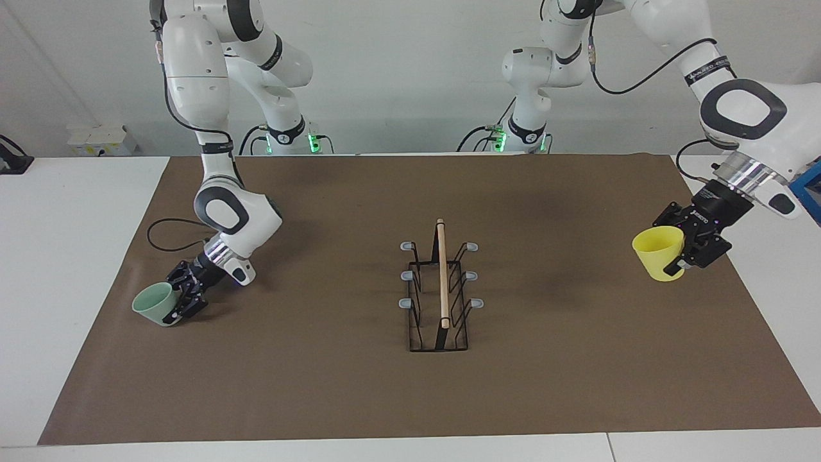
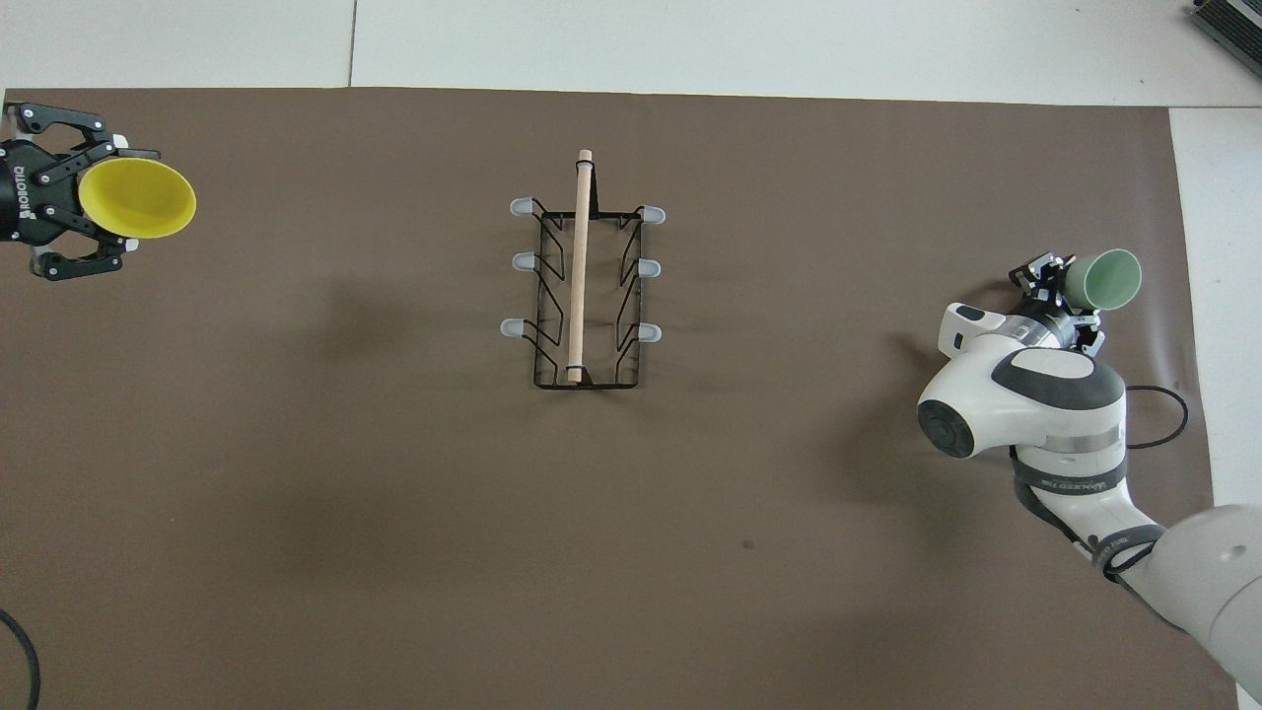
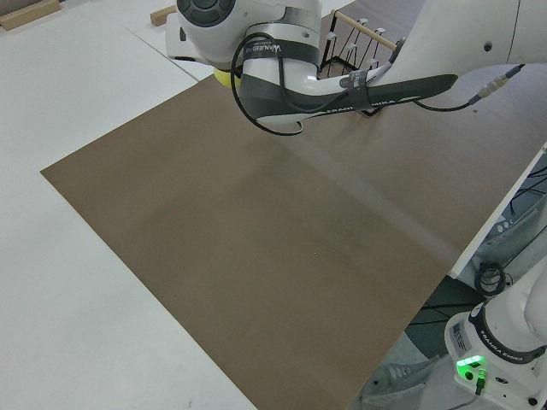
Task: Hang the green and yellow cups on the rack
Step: 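Lift the yellow cup with the left gripper toward the rack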
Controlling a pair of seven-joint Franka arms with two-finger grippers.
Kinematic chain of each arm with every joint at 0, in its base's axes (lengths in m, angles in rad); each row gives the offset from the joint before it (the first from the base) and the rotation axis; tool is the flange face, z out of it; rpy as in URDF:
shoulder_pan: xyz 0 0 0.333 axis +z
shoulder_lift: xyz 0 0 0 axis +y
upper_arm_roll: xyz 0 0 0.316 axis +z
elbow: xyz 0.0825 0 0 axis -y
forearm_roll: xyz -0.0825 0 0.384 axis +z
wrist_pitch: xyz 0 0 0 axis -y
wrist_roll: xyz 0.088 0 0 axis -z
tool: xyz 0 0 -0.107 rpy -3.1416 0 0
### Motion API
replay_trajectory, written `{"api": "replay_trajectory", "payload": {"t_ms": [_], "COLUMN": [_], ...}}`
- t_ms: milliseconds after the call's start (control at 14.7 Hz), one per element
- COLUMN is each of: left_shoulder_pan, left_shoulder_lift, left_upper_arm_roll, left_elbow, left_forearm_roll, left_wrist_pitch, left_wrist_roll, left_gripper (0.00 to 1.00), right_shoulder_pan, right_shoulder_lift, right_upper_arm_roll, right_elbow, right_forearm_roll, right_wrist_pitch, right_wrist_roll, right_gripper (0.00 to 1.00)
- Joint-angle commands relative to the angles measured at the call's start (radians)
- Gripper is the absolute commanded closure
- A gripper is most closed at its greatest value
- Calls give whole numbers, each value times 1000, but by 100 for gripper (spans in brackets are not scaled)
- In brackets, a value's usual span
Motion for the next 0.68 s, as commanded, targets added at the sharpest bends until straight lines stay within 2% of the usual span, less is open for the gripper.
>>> {"api": "replay_trajectory", "payload": {"t_ms": [0, 204, 408, 611], "left_shoulder_pan": [4, 7, 10, 10], "left_shoulder_lift": [-61, -123, -186, -201], "left_upper_arm_roll": [-95, -174, -267, -318], "left_elbow": [-17, -40, -94, -111], "left_forearm_roll": [165, 258, 366, 395], "left_wrist_pitch": [41, 48, 103, 143], "left_wrist_roll": [-4, 77, 143, 304], "left_gripper": [100, 100, 100, 100], "right_shoulder_pan": [-46, -98, -101, -68], "right_shoulder_lift": [-55, -87, -165, -233], "right_upper_arm_roll": [4, 6, 7, 9], "right_elbow": [-1, -3, -38, -64], "right_forearm_roll": [143, 209, 330, 593], "right_wrist_pitch": [159, 263, 318, 311], "right_wrist_roll": [-121, -158, -175, -312], "right_gripper": [76, 76, 76, 76]}}
